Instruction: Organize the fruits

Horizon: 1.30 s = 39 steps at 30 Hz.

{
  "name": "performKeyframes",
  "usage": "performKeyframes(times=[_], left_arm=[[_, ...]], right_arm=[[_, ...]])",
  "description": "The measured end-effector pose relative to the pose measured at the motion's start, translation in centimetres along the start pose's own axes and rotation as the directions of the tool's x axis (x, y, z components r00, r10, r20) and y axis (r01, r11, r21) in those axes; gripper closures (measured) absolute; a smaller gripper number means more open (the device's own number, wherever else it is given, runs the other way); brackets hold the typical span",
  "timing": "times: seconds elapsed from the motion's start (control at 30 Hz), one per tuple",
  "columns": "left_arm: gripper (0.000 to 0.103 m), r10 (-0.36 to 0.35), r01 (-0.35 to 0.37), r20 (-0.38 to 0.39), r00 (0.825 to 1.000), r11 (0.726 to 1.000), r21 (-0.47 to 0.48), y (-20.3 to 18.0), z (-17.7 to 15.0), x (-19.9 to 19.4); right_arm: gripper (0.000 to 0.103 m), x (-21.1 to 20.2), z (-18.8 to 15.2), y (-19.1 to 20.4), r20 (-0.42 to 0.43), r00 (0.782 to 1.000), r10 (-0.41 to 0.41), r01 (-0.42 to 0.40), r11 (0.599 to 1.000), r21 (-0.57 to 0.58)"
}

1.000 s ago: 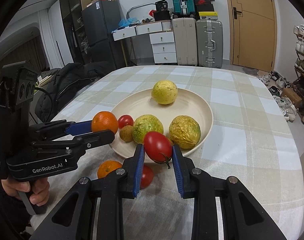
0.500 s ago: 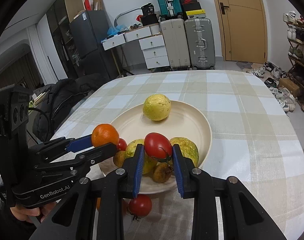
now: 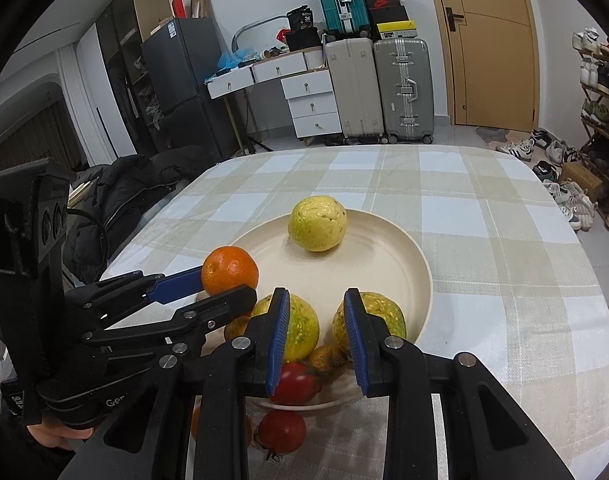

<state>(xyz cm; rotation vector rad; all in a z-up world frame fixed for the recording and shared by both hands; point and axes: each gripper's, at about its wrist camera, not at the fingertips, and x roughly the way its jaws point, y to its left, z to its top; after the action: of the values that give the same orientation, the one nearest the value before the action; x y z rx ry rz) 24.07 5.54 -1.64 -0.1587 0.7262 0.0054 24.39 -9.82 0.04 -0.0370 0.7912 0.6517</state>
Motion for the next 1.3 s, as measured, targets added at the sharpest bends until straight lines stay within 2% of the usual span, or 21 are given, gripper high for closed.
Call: performKeyframes(times=[0.07, 0.17, 0.23, 0.3, 0.33, 0.4, 0.5, 0.57, 0.63, 0.7, 0.9, 1.07, 1.3], left_arm=[[0.064, 0.007, -0.007, -0.004, 1.0, 1.0, 0.005, -0.1, -0.1, 0.1], [0.063, 0.014, -0.014, -0.004, 1.0, 1.0, 0.008, -0.2, -0.2, -0.1], [0.058, 0.007, -0.007, 0.011, 1.0, 1.0, 0.014, -0.3, -0.2, -0.5], [0.039, 0.024, -0.025, 0.025, 0.999, 1.0, 0.019, -0.5, -0.2, -1.1], [0.035, 0.036, -0.037, 0.038, 0.999, 0.999, 0.019, -0.5, -0.4, -1.6], [0.023, 0.044, -0.045, 0.055, 0.998, 0.999, 0.012, -0.3, -0.7, -2.3], [0.021, 0.024, -0.023, 0.069, 0.997, 1.0, -0.007, 0.3, -1.2, -3.6], [0.018, 0.019, -0.018, 0.074, 0.997, 1.0, -0.019, 0.6, -1.6, -4.5], [0.012, 0.032, -0.03, 0.077, 0.997, 0.999, -0.026, 0.8, -2.2, -5.5], [0.001, 0.039, -0.036, 0.091, 0.995, 0.999, -0.029, 0.8, -2.8, -6.5], [0.001, 0.079, -0.08, 0.108, 0.991, 0.997, 0.003, 0.4, -4.1, -8.8], [0.001, 0.074, -0.074, 0.11, 0.991, 0.997, -0.001, 0.3, -4.9, -9.9], [0.001, 0.075, -0.076, 0.085, 0.994, 0.997, 0.002, 0.5, -5.4, -9.4]], right_arm=[[0.073, -0.2, -0.1, 0.1, 0.003, 1.0, -0.006, 0.006, 1.0, -0.003], [0.061, -0.6, -0.2, 0.1, 0.009, 1.0, -0.012, 0.012, 1.0, -0.005], [0.054, -1.1, -0.4, 0.1, 0.022, 0.999, -0.024, 0.025, 1.0, -0.008], [0.046, -1.4, -0.7, 0.0, 0.026, 0.999, -0.039, 0.039, 0.999, -0.011], [0.043, -1.6, -0.8, 0.0, 0.024, 0.998, -0.051, 0.051, 0.999, -0.016], [0.023, -2.2, -1.1, -0.1, 0.041, 0.997, -0.068, 0.069, 0.997, -0.02], [0.006, -3.5, -1.6, -0.6, 0.083, 0.992, -0.092, 0.093, 0.996, -0.002], [0.002, -4.1, -1.9, -0.8, 0.088, 0.992, -0.091, 0.09, 0.996, 0.014], [0.001, -4.6, -2.3, -0.8, 0.075, 0.995, -0.061, 0.06, 0.998, 0.017], [0.0, -4.6, -2.4, -0.5, 0.053, 0.997, -0.057, 0.057, 0.998, 0.003], [0.0, -4.9, -3.2, 0.5, 0.027, 0.995, -0.093, 0.094, 0.994, -0.053], [0.0, -5.5, -3.5, 0.3, 0.024, 0.995, -0.092, 0.093, 0.995, -0.044], [0.0, -5.4, -3.4, -0.3, 0.008, 0.995, -0.1, 0.1, 0.994, -0.033]])
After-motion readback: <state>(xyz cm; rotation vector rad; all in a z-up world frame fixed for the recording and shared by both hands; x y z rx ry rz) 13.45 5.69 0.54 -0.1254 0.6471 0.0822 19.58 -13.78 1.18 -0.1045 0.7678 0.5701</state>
